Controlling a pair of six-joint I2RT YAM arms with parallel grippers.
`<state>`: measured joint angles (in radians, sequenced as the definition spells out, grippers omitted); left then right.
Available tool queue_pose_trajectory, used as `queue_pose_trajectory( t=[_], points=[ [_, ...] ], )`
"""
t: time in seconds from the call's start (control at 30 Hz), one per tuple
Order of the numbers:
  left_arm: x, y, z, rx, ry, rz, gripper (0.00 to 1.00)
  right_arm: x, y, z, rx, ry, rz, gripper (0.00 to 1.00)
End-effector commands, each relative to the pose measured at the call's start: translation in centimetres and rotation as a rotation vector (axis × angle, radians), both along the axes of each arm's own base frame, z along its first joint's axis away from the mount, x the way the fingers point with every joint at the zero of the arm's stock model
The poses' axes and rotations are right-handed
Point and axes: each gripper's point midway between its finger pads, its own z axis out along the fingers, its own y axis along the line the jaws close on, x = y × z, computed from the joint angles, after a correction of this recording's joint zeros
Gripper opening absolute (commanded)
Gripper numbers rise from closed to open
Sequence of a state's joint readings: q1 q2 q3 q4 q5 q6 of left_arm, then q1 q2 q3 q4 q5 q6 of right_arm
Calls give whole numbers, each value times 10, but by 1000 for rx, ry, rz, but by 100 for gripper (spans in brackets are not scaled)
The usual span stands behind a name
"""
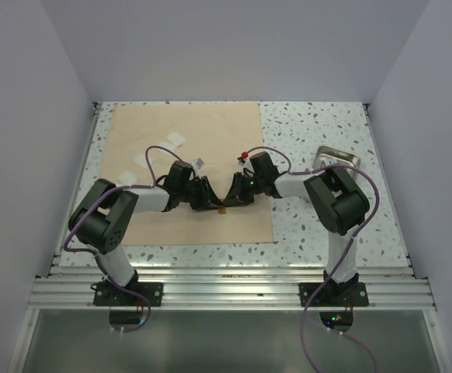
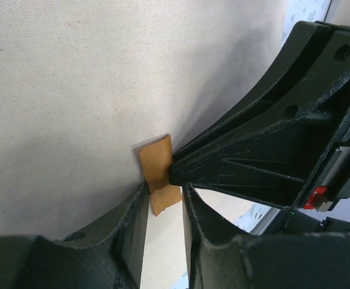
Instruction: Prepare the surgical pack
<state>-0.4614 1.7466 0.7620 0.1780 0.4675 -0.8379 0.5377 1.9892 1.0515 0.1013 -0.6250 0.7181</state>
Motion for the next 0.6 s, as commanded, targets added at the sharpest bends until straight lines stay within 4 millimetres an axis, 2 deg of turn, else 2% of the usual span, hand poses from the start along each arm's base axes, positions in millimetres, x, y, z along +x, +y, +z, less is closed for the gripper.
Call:
queue_pose_trajectory(
  t=[0.0, 0.13, 0.2, 0.3, 0.43, 0.47, 0.5, 0.57],
  points=[
    [1, 0, -5, 11, -6, 4, 31, -3, 6, 8, 45, -12, 17, 16],
    [-1, 1, -5, 15, -6, 5, 26, -5, 5, 7, 40, -9, 12, 13],
    [-1, 2, -2, 14, -14, 6, 26, -5, 5, 8, 46, -16, 17, 4],
    [-1, 8, -1, 41, -34, 20, 34, -4, 3, 10, 41, -26, 8, 0],
    [2, 22, 21, 85, -112, 58, 54, -1, -3, 19, 2, -74, 6, 0],
    [3, 25, 26, 93, -131, 64, 57, 2, -5, 28, -2, -96, 3, 0],
    [7, 29, 38, 101, -178, 82, 60, 0, -10, 28, -32, -87, -2, 0],
    [6, 36, 46, 127, -196, 99, 63, 11, -22, 36, -84, -144, -22, 0]
  ],
)
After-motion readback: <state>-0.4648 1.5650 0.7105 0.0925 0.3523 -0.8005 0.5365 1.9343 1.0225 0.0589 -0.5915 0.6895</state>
